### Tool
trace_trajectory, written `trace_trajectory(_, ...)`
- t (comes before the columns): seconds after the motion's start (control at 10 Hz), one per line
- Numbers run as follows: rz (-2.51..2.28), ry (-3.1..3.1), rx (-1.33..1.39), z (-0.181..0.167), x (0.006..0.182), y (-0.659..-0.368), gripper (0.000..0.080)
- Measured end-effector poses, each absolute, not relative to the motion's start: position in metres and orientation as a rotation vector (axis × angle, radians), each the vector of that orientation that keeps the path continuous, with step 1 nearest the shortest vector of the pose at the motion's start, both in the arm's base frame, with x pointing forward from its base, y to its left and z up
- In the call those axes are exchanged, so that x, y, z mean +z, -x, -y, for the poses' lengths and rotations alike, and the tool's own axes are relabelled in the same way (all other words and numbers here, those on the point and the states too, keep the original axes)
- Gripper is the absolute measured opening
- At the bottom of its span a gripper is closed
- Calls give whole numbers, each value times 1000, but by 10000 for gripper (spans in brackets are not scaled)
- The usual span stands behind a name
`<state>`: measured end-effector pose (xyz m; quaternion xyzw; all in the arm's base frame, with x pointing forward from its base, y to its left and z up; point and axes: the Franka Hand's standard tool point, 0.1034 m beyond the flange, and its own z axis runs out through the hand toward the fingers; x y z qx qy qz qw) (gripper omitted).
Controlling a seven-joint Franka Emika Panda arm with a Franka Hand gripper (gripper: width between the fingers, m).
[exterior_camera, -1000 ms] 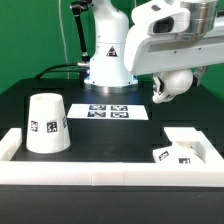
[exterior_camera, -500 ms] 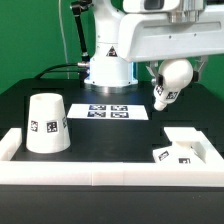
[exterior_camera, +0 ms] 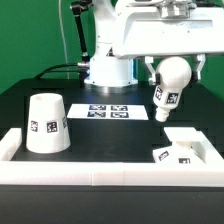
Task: Assemble lamp
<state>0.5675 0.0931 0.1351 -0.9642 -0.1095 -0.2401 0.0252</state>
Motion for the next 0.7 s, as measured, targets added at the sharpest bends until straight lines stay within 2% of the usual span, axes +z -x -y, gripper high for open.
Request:
trace_trajectory(0.1,353,2987,-687,-98,126,-557,579)
trace_trajectory(0.3,342,2984,-686,-98,144,-585,579)
trace_trajectory(0.7,333,2978,-695,-101,146,-593,579)
